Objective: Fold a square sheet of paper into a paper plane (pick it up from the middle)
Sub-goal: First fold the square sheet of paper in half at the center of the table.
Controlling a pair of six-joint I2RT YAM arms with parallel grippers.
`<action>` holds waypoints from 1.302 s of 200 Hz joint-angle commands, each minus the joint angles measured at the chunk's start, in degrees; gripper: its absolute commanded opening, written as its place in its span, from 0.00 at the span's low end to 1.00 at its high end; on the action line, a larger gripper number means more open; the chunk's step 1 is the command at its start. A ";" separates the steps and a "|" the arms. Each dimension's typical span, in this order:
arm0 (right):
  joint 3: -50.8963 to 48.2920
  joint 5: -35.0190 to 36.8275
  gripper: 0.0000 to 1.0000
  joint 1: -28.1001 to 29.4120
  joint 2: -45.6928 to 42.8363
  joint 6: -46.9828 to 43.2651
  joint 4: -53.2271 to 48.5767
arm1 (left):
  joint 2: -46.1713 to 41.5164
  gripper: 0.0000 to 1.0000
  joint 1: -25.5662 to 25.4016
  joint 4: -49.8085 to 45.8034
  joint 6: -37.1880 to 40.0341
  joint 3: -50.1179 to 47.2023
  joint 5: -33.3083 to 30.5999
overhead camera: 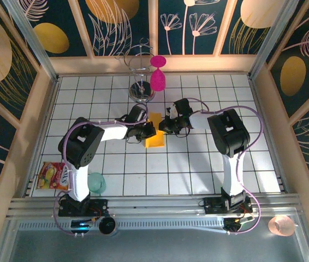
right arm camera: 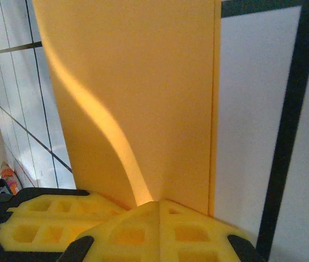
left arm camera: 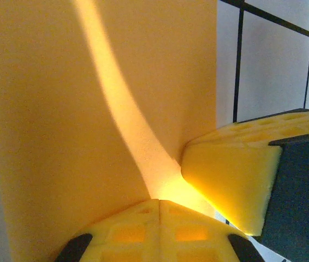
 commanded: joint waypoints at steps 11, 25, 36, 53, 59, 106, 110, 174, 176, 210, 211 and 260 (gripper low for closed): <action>-4.86 14.34 0.00 0.15 8.72 -1.70 -12.77 | 1.32 0.00 1.68 1.09 0.05 -3.68 1.81; -5.12 14.82 0.00 0.07 9.20 -1.96 -13.20 | 0.77 0.00 2.14 0.80 0.35 -5.34 1.94; -5.33 15.06 0.00 -0.01 9.44 -2.02 -13.32 | -0.11 0.00 2.58 0.71 0.34 -7.42 2.06; -5.51 15.49 0.00 -0.06 9.65 -2.02 -13.53 | -1.89 0.00 3.52 0.24 0.50 -10.20 2.26; -5.52 15.74 0.00 -0.08 9.67 -2.01 -13.65 | -2.62 0.00 3.70 -0.12 0.72 -11.30 2.09; -5.79 16.29 0.00 -0.33 9.44 -2.20 -13.53 | -8.84 0.00 5.37 0.36 0.01 -17.19 1.61; -5.79 16.29 0.00 -0.37 9.40 -2.18 -13.40 | -9.39 0.00 5.41 0.56 -0.14 -17.27 1.53; -6.05 14.72 0.00 -0.44 9.30 -2.11 -12.10 | -12.58 0.00 5.42 20.24 -8.42 -14.55 6.21; -6.05 14.71 0.00 -0.39 9.30 -2.07 -12.07 | -12.10 0.00 5.42 21.05 -8.89 -14.40 6.66; -5.95 13.05 0.00 -0.55 9.53 -1.69 -11.27 | -5.28 0.01 5.24 25.23 -13.71 -11.33 10.21; -5.96 13.00 0.00 -0.55 9.55 -1.68 -11.27 | -5.14 0.01 5.24 25.13 -13.76 -11.24 10.21; -5.83 13.12 0.00 -0.81 9.62 -1.50 -11.48 | 0.73 0.00 5.29 15.54 -11.90 -6.21 10.71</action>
